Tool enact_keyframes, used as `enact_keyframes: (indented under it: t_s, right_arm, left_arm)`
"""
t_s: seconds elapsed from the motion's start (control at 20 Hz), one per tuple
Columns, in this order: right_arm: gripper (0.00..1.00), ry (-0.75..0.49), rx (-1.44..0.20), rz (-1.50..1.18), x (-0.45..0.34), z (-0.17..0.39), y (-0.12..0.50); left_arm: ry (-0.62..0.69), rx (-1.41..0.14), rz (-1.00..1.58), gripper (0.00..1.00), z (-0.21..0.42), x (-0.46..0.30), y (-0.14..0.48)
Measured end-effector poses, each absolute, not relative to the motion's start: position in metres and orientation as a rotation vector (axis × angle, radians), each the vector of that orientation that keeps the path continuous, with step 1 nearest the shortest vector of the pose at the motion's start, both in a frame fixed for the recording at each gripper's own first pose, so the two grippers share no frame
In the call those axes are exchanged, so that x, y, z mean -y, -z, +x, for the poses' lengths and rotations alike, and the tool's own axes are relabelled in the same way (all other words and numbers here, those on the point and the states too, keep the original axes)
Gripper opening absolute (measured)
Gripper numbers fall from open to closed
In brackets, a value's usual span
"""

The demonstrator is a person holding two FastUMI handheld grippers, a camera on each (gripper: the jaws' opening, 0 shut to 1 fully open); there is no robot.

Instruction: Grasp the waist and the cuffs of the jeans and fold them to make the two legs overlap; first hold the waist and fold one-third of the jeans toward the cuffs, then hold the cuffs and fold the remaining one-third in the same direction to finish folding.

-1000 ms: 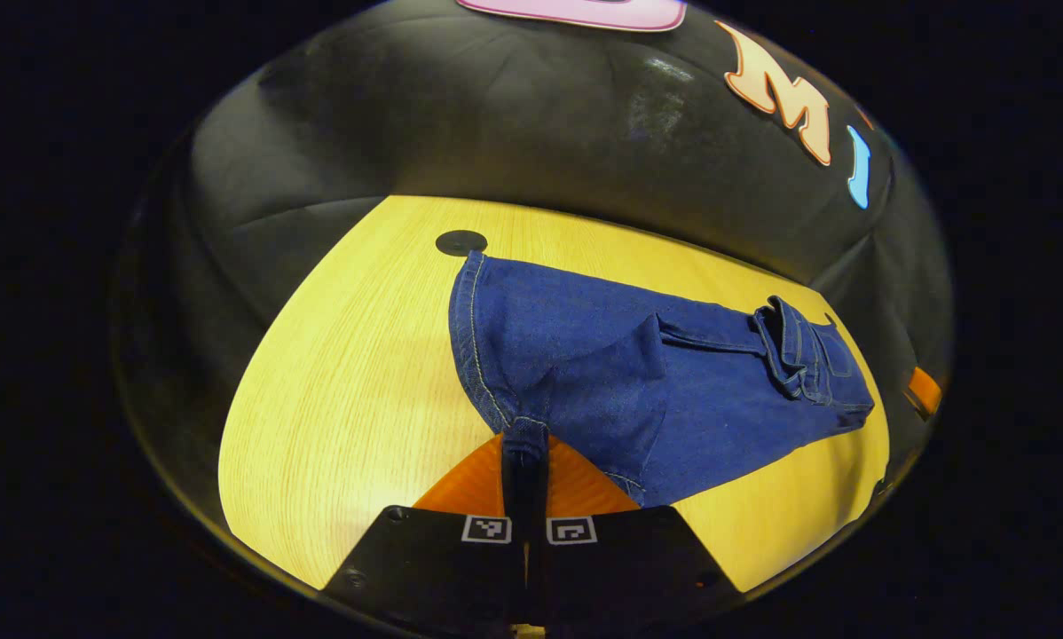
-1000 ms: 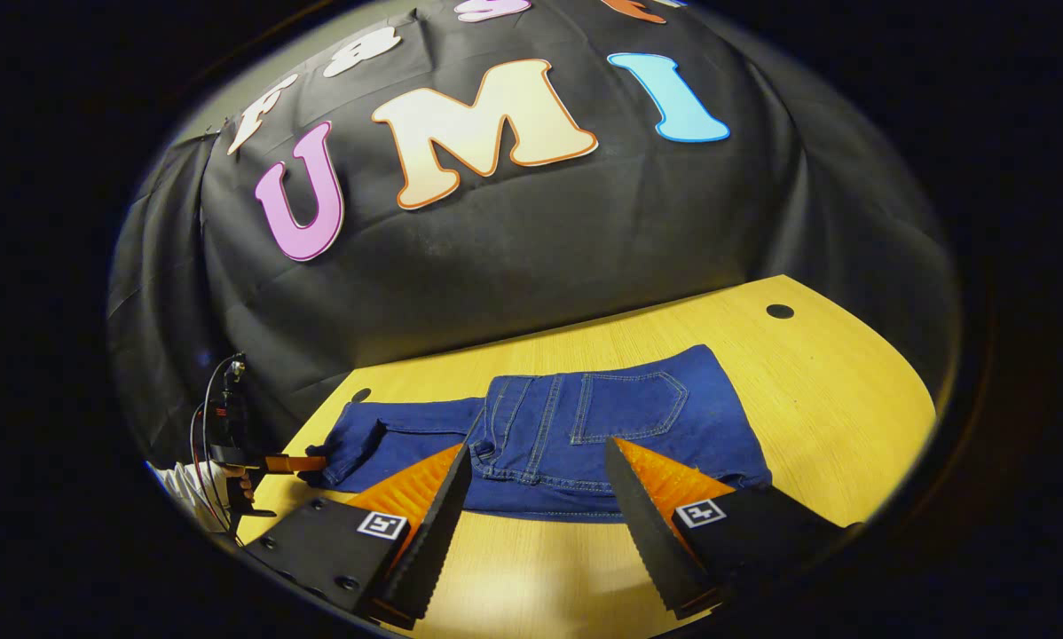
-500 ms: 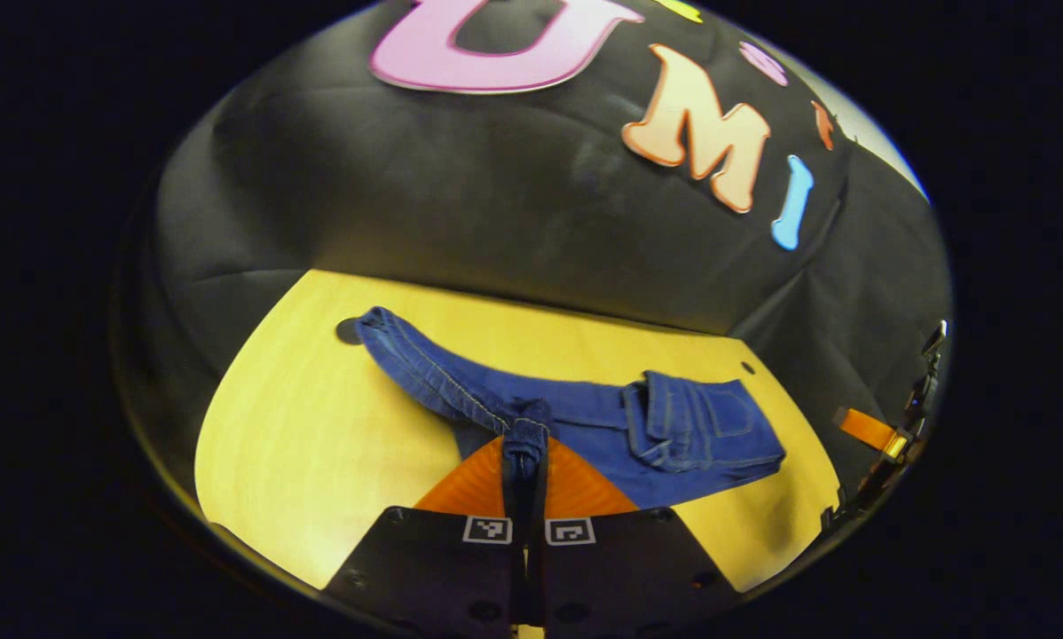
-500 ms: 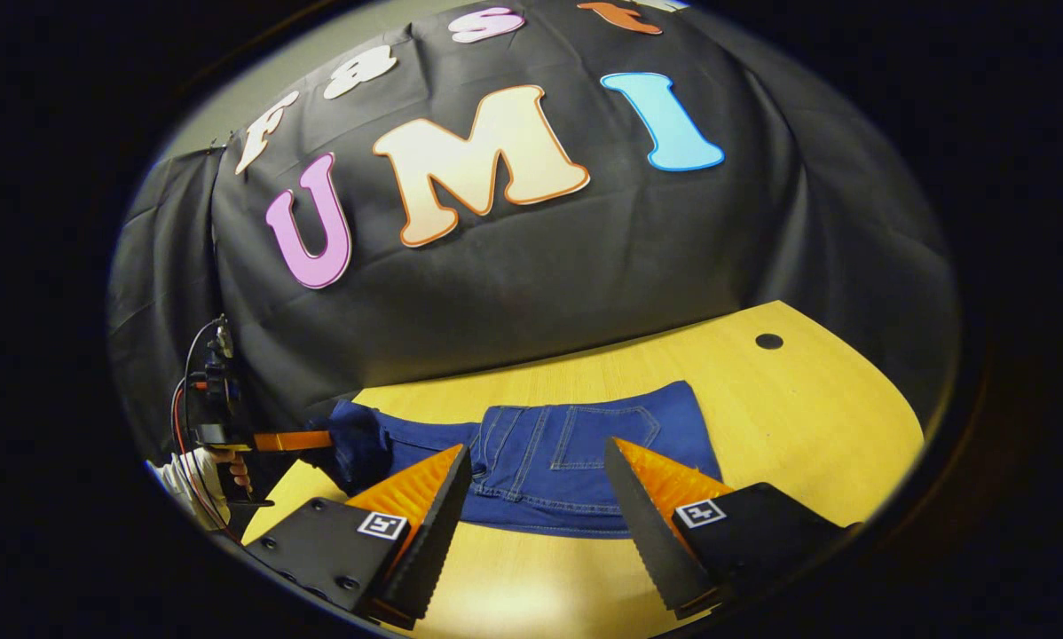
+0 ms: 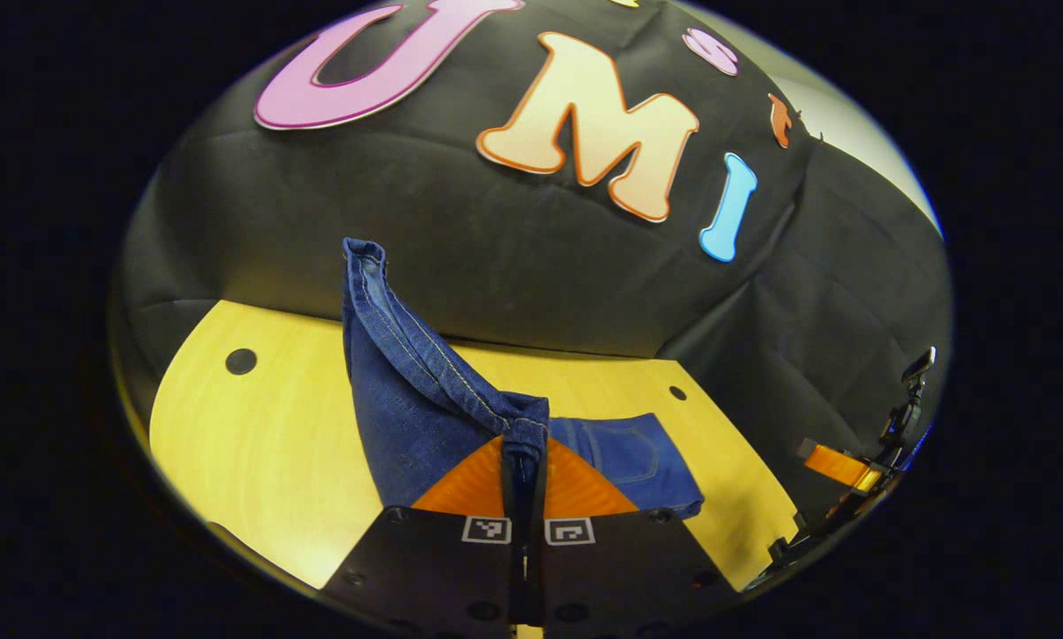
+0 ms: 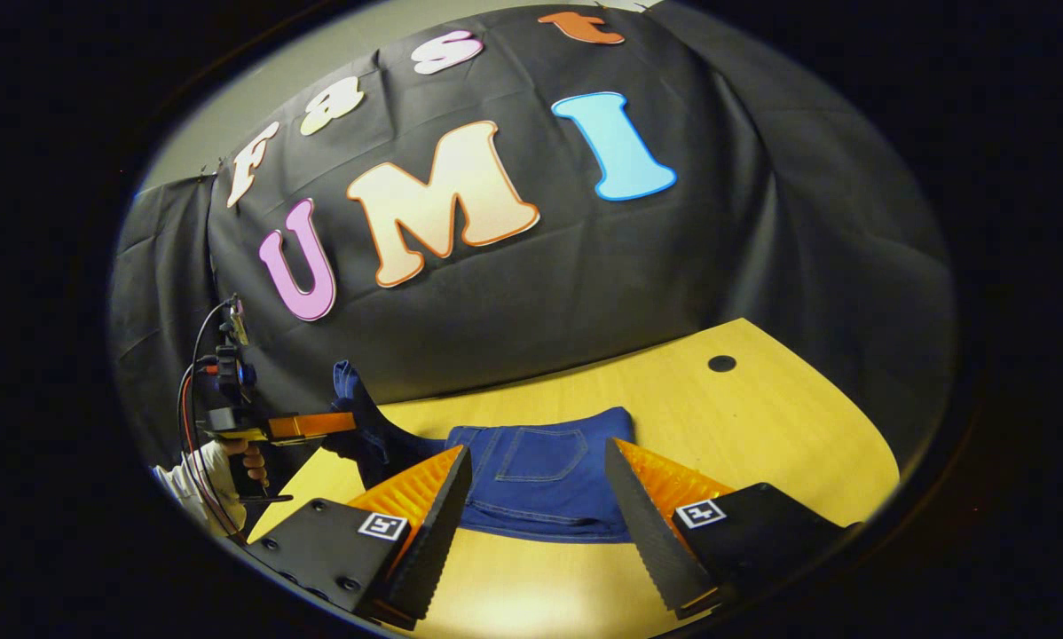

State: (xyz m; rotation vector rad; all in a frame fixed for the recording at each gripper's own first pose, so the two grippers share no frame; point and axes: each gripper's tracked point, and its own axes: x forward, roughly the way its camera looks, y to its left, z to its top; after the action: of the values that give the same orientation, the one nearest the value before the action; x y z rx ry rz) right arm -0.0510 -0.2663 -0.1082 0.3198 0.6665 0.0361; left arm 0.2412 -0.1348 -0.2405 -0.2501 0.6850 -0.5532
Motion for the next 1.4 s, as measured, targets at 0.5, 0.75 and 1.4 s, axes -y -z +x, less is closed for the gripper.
enact_keyframes:
  t_s: [0.5, 0.75, 1.4]
  right_arm:
    - [0.93, 0.018, -0.655, 0.309, 0.365, -0.072, 0.098]
    - [0.93, 0.001, -0.682, 0.326, 0.376, -0.083, 0.112]
    - [0.97, -0.12, -0.297, 0.147, 0.259, -0.06, -0.011]
  left_arm:
    - [0.7, -0.73, -0.183, 0.0, 0.21, 0.282, 0.273]
    - [0.656, -0.78, -0.104, 0.0, 0.193, 0.31, 0.335]
    - [0.379, -0.264, 0.007, 0.95, 0.142, 0.171, 0.13]
